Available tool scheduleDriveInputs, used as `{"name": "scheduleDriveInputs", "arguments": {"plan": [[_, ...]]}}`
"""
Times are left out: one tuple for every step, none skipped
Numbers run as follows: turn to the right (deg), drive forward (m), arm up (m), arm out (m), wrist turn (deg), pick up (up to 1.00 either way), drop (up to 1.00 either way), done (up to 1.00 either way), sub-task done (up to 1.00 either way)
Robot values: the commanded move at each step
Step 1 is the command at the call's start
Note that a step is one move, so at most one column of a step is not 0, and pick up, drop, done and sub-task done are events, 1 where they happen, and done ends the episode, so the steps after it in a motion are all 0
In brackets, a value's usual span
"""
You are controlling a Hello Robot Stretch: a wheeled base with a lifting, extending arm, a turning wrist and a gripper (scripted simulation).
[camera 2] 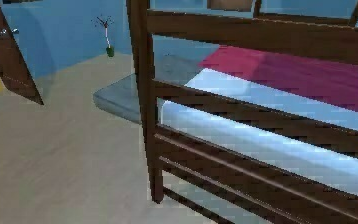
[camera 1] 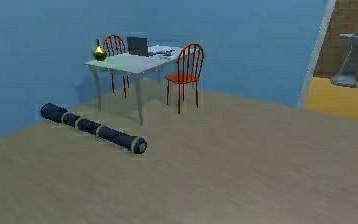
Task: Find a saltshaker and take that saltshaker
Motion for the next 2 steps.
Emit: {"name": "scheduleDriveInputs", "arguments": {"plan": [[36.0, 0.00, 0.00, 0.00, 0.0, 0.00, 0.00, 0.00, 0.00], [0.0, 1.00, 0.00, 0.00, 0.0, 0.00, 0.00, 0.00, 0.00]]}}
